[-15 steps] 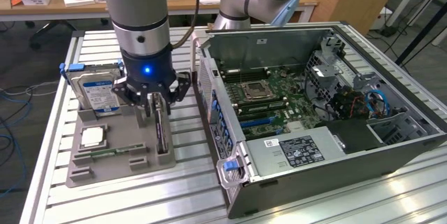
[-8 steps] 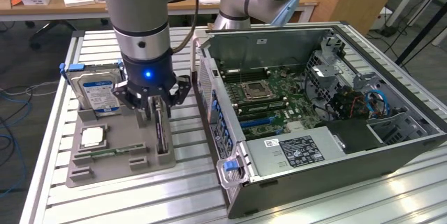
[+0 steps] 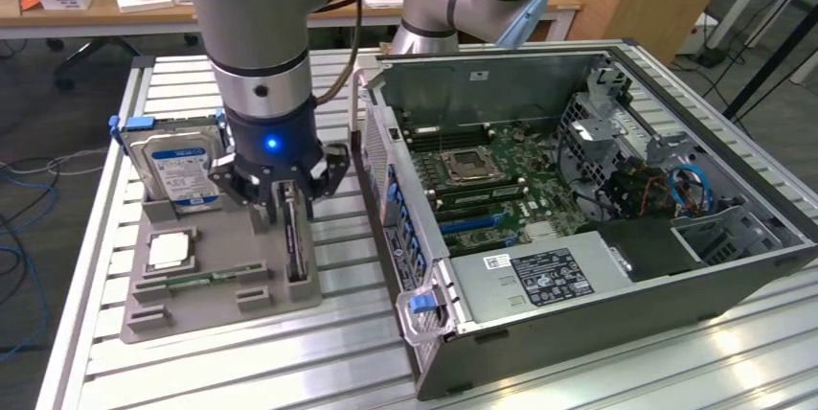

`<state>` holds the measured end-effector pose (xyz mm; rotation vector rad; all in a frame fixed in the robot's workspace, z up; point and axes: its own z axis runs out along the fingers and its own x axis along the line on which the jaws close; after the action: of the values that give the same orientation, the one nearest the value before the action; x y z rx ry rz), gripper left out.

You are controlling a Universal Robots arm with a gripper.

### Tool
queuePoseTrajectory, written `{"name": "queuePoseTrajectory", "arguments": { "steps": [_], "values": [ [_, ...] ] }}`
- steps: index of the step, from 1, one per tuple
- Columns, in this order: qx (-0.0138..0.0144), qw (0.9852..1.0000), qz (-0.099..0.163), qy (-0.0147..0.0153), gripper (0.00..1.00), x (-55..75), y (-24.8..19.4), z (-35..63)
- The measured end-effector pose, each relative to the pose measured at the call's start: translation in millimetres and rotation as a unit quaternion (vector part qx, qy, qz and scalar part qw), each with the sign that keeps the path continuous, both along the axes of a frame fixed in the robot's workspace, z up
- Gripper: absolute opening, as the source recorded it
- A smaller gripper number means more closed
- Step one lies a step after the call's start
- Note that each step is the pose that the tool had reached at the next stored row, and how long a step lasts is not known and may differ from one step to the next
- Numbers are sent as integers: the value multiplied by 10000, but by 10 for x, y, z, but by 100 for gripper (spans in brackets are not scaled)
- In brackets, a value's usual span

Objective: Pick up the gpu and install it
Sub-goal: 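Pick up the gpu and move the gpu toward the slot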

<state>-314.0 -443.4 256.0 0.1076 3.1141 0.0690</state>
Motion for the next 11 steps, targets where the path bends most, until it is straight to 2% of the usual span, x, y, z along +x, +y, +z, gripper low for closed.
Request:
{"name": "queuePoseTrajectory", "arguments": {
  "steps": [11],
  "values": [
    [-1,10000,3,1,47,-17,0,-94]
  ]
}}
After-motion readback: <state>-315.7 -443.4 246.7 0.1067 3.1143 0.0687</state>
